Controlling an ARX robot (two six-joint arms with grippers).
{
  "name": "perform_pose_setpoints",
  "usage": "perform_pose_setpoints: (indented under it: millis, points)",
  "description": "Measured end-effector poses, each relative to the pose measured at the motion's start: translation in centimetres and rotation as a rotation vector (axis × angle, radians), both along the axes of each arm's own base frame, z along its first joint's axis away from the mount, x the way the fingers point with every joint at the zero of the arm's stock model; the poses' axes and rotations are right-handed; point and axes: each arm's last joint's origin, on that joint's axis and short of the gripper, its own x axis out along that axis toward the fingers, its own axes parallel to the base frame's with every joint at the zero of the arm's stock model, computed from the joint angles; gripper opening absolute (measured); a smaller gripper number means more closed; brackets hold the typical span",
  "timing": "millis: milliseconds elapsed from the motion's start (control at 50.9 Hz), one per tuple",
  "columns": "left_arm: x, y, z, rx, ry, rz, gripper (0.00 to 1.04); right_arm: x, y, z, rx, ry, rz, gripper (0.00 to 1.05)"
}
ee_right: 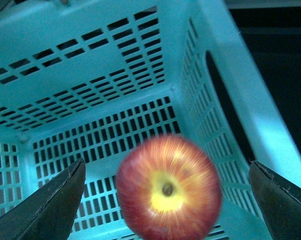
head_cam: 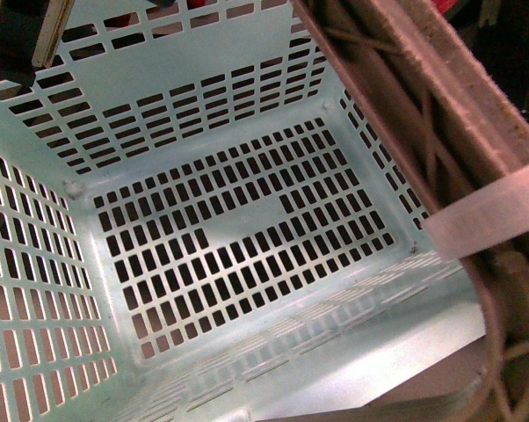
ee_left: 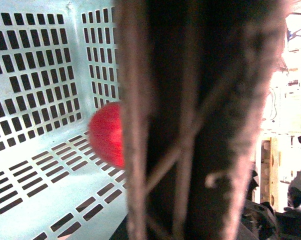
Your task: Pick apple with right arm and hold basket with left
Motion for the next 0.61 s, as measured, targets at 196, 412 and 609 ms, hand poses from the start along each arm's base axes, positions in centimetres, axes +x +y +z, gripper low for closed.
perform_pose_setpoints:
  millis: [196,412,609]
  points:
    - [0.0,0.0,0.0,0.002,0.003,-0.004,0.05,-1.1,-3.6,1.0,-0.021,-0.077,-0.223,0.96]
    - [0.1,0.1,0.0,0.009,-0.004,0.007,0.05,-2.2,-6.1,1.4,-0.016,-0.129,-0.355,0.96]
    - [0.0,0.0,0.0,0.001,0.003,-0.007,0.05,-2.2,-6.0,1.2,-0.018,-0.122,-0.349,0.96]
